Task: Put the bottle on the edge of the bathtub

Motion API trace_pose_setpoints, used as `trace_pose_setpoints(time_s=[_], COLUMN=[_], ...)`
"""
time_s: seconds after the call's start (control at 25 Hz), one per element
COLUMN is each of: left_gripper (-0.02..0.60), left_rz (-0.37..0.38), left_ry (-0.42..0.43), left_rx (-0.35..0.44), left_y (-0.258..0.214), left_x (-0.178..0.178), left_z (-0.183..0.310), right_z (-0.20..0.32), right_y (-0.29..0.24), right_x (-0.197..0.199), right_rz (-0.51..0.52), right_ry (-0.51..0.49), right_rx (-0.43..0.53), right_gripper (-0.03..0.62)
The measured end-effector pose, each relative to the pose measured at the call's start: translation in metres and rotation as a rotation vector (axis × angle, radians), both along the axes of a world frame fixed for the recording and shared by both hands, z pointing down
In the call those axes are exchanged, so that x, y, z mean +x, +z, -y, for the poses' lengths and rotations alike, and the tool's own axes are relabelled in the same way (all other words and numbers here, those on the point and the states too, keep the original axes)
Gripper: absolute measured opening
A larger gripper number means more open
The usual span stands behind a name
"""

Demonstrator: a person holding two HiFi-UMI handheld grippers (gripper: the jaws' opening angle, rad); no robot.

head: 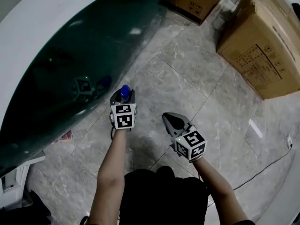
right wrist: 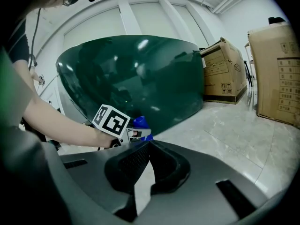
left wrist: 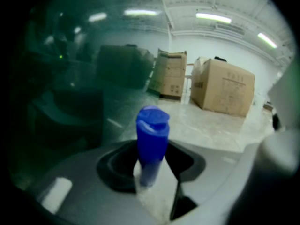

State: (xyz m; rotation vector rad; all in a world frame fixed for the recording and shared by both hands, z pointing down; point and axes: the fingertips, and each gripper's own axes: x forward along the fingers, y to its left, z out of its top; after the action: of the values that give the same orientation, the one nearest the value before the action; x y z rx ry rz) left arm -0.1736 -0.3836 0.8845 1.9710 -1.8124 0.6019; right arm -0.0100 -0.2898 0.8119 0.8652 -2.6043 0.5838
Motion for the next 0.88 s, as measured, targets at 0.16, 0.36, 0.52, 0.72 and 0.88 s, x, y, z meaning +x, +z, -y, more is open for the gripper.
trace_pose_setpoints(time_s=[0.16, 0.36, 0.52, 0.72, 0.88], left_gripper=[0.196, 0.216, 0.219, 0.215, 0.176], left_rz=[-0.021, -0.057, -0.079, -0.086, -0.090], left_ry=[-0.003, -0.005, 0.001, 0.026, 0.036], left_rx=[0.000, 0.031, 0.068, 0.096, 0.115], left_y=[-0.006, -0.030, -0.055, -0.080, -0.100], left_x=[-0.003, -0.003, -0.002, 0.003, 0.005], left_z=[-0.004, -0.010, -0.019, -0.035, -0.050], right_z=[0.001, 0.002, 0.000, -0.003, -0.007], right_y=[-0.011, -0.026, -0.040, -0.054, -0.065], right_x=[-0.001, -0.002, -0.005, -0.009, -0.011], right_rz=[0.001, 0.008, 0.013, 0.023, 0.027], right_ry=[0.002, 0.010, 0.015, 0.011, 0.005], right_rx=[0.020, 0.039, 0.062, 0.092, 0.110], right_gripper=[0.002, 0.002, 0.002, 0.002, 0.002])
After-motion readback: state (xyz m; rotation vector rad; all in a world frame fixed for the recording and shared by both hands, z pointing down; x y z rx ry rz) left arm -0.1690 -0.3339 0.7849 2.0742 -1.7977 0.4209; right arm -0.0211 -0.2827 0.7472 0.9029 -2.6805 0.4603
